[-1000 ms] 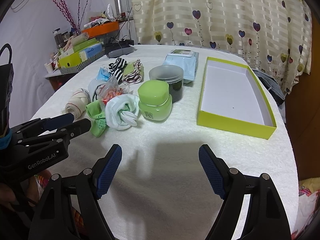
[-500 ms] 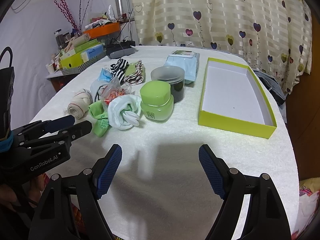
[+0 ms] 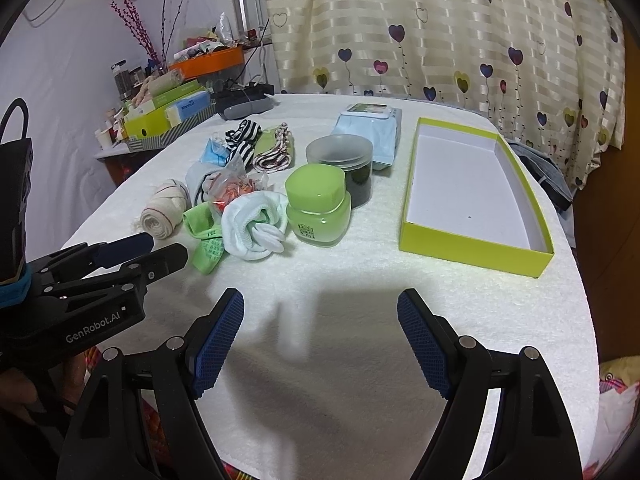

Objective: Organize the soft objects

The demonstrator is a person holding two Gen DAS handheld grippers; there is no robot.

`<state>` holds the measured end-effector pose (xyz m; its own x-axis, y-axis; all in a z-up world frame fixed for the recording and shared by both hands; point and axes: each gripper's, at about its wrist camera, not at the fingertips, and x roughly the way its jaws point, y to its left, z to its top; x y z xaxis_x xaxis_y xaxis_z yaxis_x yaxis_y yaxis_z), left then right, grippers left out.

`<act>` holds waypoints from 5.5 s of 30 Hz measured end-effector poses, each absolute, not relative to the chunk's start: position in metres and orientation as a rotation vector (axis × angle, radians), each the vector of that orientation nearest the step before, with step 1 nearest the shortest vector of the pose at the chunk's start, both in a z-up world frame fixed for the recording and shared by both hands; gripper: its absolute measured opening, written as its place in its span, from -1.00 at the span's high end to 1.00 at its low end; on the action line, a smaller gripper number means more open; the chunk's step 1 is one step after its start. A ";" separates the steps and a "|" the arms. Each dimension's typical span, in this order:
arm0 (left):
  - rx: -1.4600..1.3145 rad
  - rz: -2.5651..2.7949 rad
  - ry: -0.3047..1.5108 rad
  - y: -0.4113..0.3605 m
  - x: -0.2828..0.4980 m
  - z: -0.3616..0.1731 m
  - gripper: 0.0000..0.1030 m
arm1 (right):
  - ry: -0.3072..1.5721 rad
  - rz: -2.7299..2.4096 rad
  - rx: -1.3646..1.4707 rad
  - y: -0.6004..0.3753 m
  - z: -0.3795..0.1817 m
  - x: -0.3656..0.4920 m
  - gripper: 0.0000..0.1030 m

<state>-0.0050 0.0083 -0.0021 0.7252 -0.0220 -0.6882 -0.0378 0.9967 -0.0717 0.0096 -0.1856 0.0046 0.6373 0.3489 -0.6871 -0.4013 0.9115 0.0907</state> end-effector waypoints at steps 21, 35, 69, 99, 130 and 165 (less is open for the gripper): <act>-0.095 0.010 0.735 0.011 -0.011 0.003 0.06 | 0.755 0.456 -0.080 -0.178 0.009 0.006 -0.54; -0.116 0.019 0.726 0.023 -0.012 0.006 0.06 | 0.758 0.493 -0.098 -0.165 0.009 0.008 -0.54; -0.251 0.153 0.686 0.107 -0.003 0.002 0.06 | 0.743 0.609 -0.110 -0.114 0.002 0.039 -0.38; -0.417 0.311 0.795 0.165 0.058 -0.043 0.05 | 0.827 0.563 -0.117 -0.104 -0.030 0.079 0.37; -0.257 0.154 0.622 0.087 0.019 0.034 0.60 | 0.614 0.580 -0.040 -0.151 0.026 0.046 0.48; -0.058 -0.306 0.737 -0.131 0.144 0.034 0.60 | 0.756 0.288 0.056 -0.297 -0.002 0.151 0.44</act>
